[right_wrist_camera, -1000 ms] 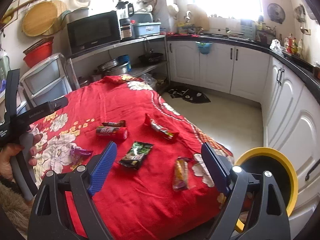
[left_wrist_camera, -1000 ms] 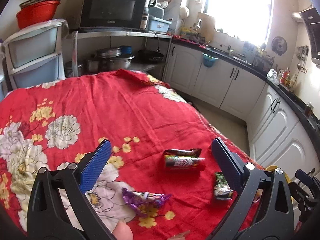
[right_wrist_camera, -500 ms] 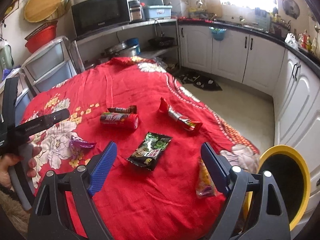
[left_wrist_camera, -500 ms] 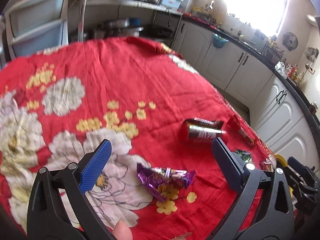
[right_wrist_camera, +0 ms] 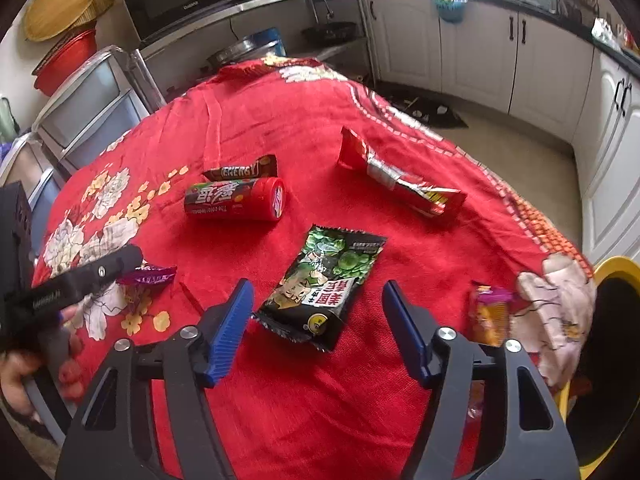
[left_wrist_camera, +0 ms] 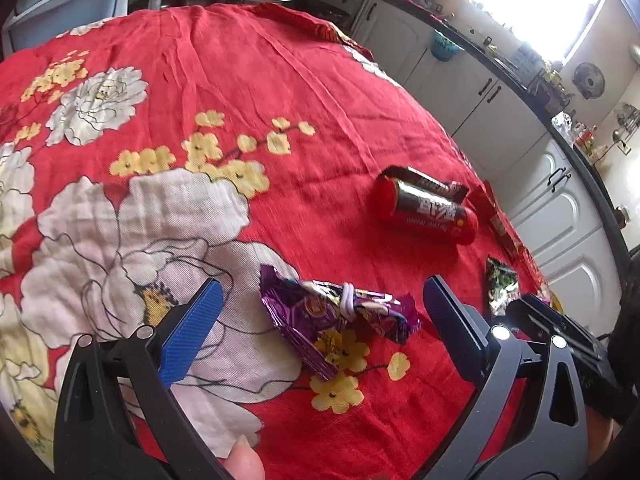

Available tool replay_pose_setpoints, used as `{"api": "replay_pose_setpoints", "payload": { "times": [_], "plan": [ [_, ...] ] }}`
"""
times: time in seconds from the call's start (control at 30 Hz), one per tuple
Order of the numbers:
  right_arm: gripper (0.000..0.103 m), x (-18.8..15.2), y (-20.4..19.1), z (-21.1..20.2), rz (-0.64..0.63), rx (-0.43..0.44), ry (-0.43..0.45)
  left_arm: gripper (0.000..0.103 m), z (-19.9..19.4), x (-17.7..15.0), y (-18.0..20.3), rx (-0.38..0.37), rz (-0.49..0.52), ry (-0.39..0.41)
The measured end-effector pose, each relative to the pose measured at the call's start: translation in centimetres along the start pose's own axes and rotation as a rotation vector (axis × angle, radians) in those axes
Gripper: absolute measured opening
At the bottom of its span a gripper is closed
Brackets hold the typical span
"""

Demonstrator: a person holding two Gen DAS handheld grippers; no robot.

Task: Collect trash
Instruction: 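Grasp the purple candy wrapper with the left tool while the right tool grasps the green snack packet, then carry the purple wrapper and green packet over the bin and release both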

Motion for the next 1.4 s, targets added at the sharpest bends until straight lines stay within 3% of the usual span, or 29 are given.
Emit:
{"api": "replay_pose_setpoints", "payload": {
  "times": [0.2, 0.27, 0.47, 0.53, 0.87, 1.4],
  "plan": [
    [0.042, -0.3, -0.1, 1.7, 0.022, 0.026, -0.042, 0.067, 0.2, -0.7, 1.1, 0.028, 0.059, 0.006],
    [0.038, -0.3, 0.0, 1.8, 0.025, 0.029, -0.041, 0.065, 0.2, -0.9, 1.5, 0.042, 0.079, 0.009],
    [0.013, -0.6, 0.2, 1.3, 0.025, 0.06, -0.033, 0.05, 0.3, -0.8, 1.4, 0.06, 0.093, 0.01],
    [0.011, -0.6, 0.2, 1.0, 0.021, 0.066, -0.028, 0.037, 0.0, -0.8, 1.5, 0.067, 0.106, 0.015],
    [0.009, -1.1, -0.1, -2.1, 0.008, 0.088, 0.022, 0.034, -1.5, -1.0, 3.5, 0.034, 0.158, 0.017],
    [0.009, -0.9, 3.0, -9.9, 0.043, 0.048, 0.175, 0.034, -5.8, 0.2, 12.1, -0.05, 0.316, 0.137]
  ]
}}
Point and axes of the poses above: each gripper's, at about its wrist camera, not at the fingertips, and z roughly the way its jaws point, y to its right, x to its top, the point moved 6 cm from there along z, roughly the way its jaws point, and after that the axes turned 2 degrees about -z, right-handed, at the moved point
